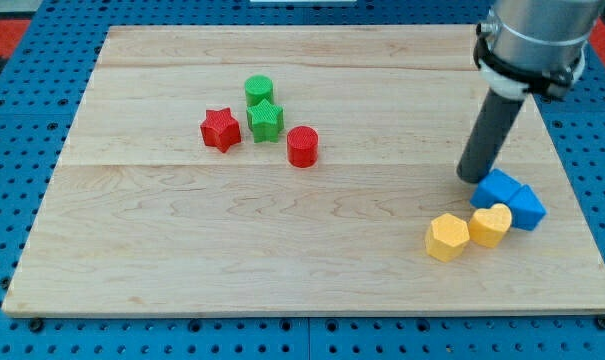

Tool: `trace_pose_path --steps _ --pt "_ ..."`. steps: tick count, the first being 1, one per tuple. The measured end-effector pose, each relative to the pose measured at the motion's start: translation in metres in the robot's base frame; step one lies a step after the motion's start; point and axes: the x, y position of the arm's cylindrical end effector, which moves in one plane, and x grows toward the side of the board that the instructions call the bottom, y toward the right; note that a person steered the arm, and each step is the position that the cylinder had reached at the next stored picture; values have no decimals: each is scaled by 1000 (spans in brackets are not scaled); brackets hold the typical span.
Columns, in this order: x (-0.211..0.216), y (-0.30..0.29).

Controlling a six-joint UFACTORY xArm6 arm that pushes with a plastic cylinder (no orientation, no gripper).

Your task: Place your arm right to the red circle

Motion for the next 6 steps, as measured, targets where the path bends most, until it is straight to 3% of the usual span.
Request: trace_pose_path --steps 1,2,3,6 --pt "-3 -25" --pt "-45 -47" --pt "-60 -39" --pt "-50 -225"
